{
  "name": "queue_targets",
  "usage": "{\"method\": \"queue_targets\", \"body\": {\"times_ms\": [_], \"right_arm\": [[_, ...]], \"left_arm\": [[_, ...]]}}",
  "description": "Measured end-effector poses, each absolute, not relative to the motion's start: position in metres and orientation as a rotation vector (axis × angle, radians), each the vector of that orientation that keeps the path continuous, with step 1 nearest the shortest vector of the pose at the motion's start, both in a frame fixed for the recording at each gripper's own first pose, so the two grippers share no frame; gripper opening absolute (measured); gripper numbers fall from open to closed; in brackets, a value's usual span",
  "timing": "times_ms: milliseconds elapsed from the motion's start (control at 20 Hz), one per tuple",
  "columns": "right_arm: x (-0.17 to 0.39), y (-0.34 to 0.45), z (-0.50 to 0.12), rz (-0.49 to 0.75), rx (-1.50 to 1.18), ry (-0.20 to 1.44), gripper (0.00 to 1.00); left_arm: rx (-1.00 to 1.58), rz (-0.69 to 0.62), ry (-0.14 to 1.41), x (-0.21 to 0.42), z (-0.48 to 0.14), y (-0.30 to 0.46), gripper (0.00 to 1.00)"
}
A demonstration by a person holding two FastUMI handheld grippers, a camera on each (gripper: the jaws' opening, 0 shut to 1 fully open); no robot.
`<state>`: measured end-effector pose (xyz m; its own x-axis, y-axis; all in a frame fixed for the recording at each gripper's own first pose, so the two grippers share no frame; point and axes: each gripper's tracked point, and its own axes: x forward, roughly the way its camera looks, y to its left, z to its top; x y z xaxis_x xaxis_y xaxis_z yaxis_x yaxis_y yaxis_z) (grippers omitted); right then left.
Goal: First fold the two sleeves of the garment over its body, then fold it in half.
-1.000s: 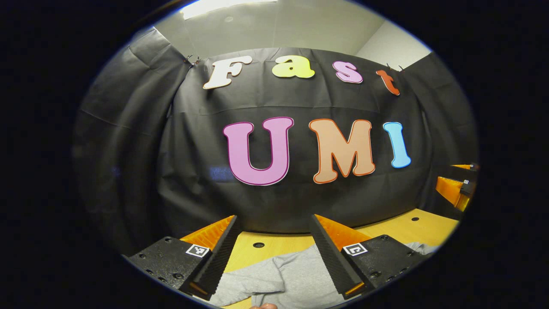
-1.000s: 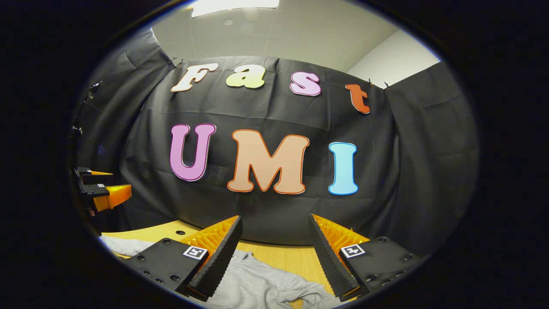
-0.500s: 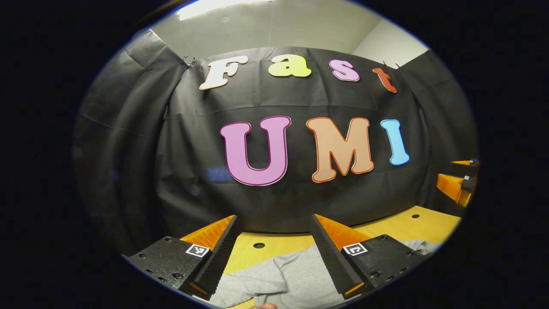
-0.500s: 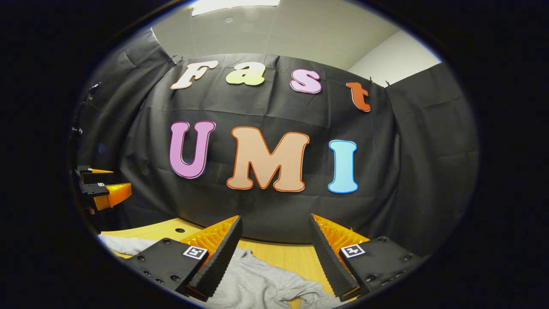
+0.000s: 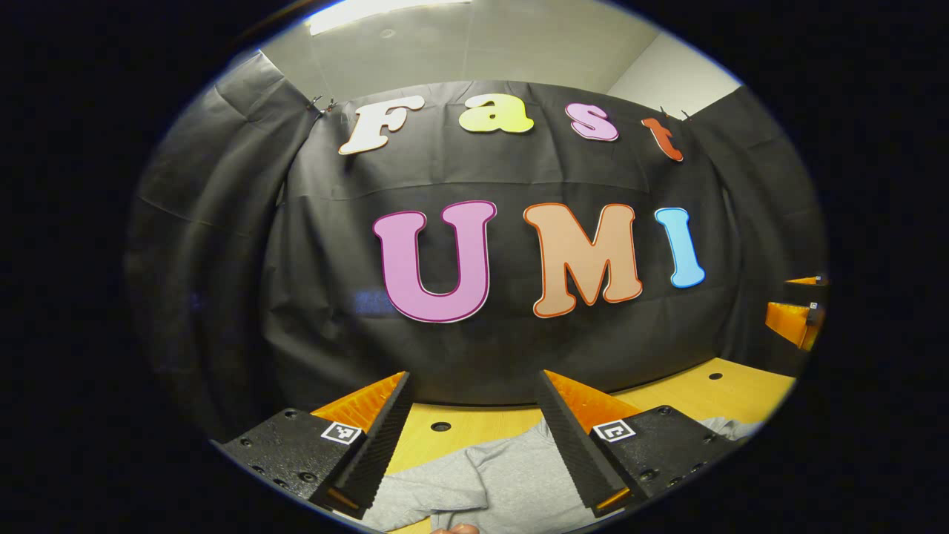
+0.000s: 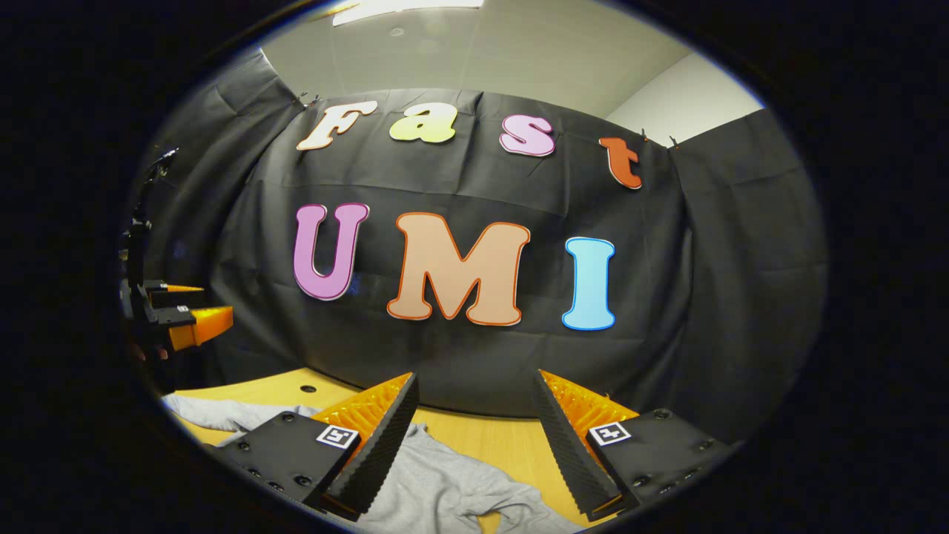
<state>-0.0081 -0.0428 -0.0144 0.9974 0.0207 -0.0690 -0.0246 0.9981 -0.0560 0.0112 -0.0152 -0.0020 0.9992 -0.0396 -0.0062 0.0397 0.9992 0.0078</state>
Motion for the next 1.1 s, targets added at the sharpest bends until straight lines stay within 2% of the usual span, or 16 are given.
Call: {"method": "queue_targets", "body": {"times_ms": [50, 150, 200, 250, 350, 400, 650, 850, 1100], "right_arm": [[-0.011, -0.048, -0.02, 0.033, -0.07, 0.088, 0.97], [-0.02, -0.06, -0.038, 0.04, -0.077, 0.141, 0.97], [-0.024, -0.071, -0.045, 0.03, -0.078, 0.169, 0.97], [-0.027, -0.081, -0.052, 0.015, -0.08, 0.188, 0.97], [-0.031, -0.101, -0.06, -0.02, -0.086, 0.217, 0.98], [-0.034, -0.111, -0.067, -0.038, -0.09, 0.235, 0.97], [-0.057, -0.157, -0.104, -0.076, -0.136, 0.35, 0.98], [-0.091, -0.193, -0.145, -0.079, -0.157, 0.491, 0.98], [-0.133, -0.234, -0.191, -0.136, -0.141, 0.624, 0.98]], "left_arm": [[0.006, -0.042, 0.007, 0.012, -0.002, -0.017, 0.96], [0.007, -0.046, 0.005, 0.012, -0.004, -0.02, 0.97], [0.007, -0.05, 0.007, 0.013, -0.005, -0.023, 1.0], [0.008, -0.053, 0.013, 0.012, -0.008, -0.025, 0.97], [0.004, -0.059, 0.018, 0.013, -0.011, -0.029, 1.0], [0.0, -0.062, 0.021, 0.013, -0.012, -0.031, 0.97], [-0.02, -0.081, 0.03, 0.016, -0.016, -0.046, 0.97], [-0.014, -0.095, 0.028, 0.018, -0.018, -0.055, 1.0], [-0.008, -0.119, 0.041, 0.017, -0.021, -0.072, 0.97]]}}
